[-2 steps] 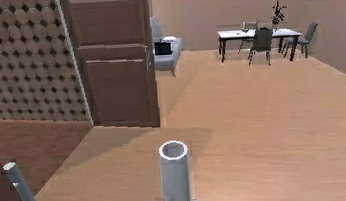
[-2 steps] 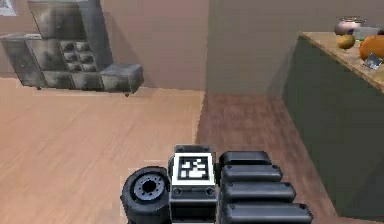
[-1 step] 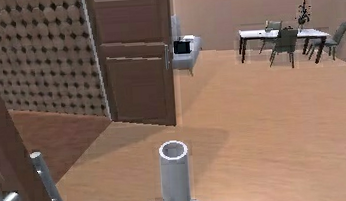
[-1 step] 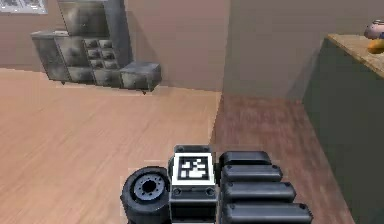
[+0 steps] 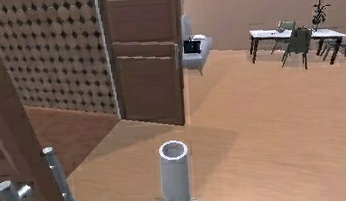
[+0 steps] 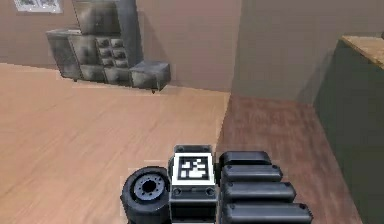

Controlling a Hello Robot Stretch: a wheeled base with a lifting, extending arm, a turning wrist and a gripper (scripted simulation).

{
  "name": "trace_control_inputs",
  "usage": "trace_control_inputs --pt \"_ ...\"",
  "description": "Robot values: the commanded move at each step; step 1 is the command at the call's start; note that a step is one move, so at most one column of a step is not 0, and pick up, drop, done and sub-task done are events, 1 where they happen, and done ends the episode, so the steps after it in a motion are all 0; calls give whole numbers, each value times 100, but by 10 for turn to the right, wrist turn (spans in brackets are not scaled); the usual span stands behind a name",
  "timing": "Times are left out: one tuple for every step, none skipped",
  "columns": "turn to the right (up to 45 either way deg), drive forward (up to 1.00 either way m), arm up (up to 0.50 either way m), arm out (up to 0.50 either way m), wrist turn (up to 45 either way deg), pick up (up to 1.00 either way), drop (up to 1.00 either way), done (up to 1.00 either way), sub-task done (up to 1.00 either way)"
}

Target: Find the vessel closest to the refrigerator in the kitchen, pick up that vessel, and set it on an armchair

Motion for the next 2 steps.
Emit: trace_control_inputs --pt "0 85 0 0 0 0 0 0 0" --pt "-330 0 0 0 0 0 0 0 0"
